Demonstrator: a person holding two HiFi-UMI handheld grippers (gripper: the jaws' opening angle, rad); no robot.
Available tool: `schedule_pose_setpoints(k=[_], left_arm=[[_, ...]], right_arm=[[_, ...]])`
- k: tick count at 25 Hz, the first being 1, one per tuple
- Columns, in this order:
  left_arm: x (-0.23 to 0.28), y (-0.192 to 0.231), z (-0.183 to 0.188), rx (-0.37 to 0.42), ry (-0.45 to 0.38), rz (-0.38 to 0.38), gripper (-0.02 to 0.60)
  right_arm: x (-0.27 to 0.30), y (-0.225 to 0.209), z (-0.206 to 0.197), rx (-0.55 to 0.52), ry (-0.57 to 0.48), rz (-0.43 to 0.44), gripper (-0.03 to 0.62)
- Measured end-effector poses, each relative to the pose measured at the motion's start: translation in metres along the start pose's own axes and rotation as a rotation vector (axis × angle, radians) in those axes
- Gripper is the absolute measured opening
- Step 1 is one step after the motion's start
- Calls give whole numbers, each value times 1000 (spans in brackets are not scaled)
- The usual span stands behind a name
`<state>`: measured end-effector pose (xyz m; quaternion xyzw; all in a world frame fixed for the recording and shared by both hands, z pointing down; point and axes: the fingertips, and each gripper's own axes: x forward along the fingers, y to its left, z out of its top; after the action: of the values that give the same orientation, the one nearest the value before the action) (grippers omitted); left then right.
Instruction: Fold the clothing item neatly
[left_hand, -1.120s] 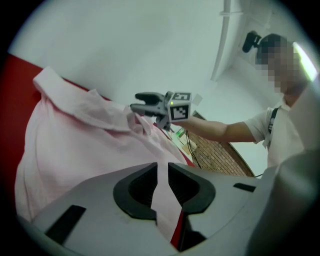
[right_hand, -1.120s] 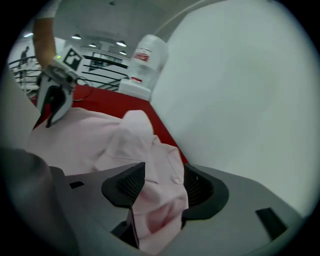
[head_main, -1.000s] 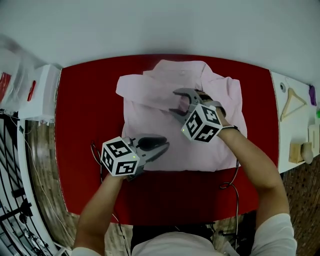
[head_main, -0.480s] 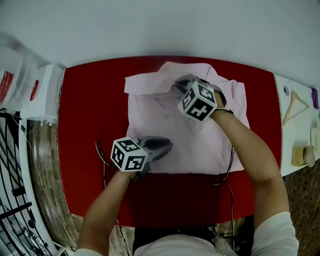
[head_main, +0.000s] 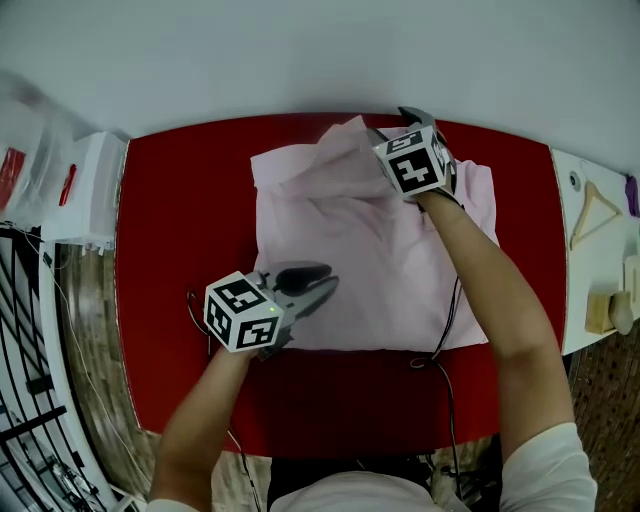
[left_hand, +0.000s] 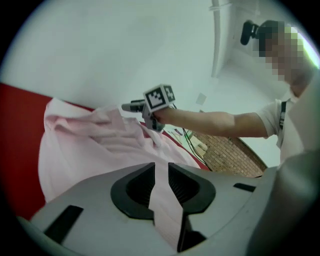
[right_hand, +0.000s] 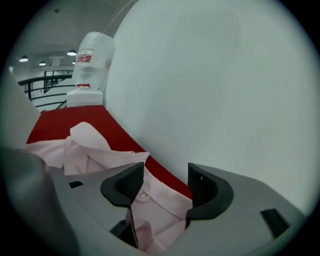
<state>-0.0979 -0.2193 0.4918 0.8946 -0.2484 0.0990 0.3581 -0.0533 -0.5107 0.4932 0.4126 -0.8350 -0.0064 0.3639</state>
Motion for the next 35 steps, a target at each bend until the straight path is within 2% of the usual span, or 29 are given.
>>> schedule_pose_setpoints(k=[2,5,7,10,12,15,17,19,20,21,22,26,28,29,33,35], left_arm=[[-10,15,23,93,7,51,63],[-16,55,40,226,112,141,63],[-19,88,40,305,230,209,63],[-24,126,46,497,376,341,65],[-22,142,54,610,425,401,83],[-14,157,54,680,473,428,139],[-13,167,53,687,488,463,160],[-14,178,54,688,492,505,158],[-15,183,54,676,488,518,139],[-17,187,55,651,477,527,45],[-20,190,58,621,460,535,14],[-45,211,80,535,368,624,9],[-56,219,93,491,311,674,9],[-60,223,98,471,285,690,9],[-66,234,106,405,240,724,11],[-67,236,106,388,233,727,11]], right_arm=[[-5,-5,-6,-34,0,-11,252],[-18,15,-14,-78,-12,80,250],[-32,42,-20,-171,-22,196,250],[-53,67,-44,-386,8,334,250],[-62,64,-66,-485,56,374,250],[-66,51,-96,-544,146,398,247],[-66,39,-105,-576,178,383,245],[-66,26,-108,-550,188,363,245],[-65,21,-110,-523,193,355,245],[-65,14,-112,-502,198,341,244],[-64,7,-113,-489,200,315,245],[-53,-37,-104,-424,182,138,244],[-50,-50,-98,-366,155,84,244],[-49,-52,-95,-326,132,83,244],[-48,-49,-83,-93,58,183,245],[-53,-60,-79,-79,31,168,247]])
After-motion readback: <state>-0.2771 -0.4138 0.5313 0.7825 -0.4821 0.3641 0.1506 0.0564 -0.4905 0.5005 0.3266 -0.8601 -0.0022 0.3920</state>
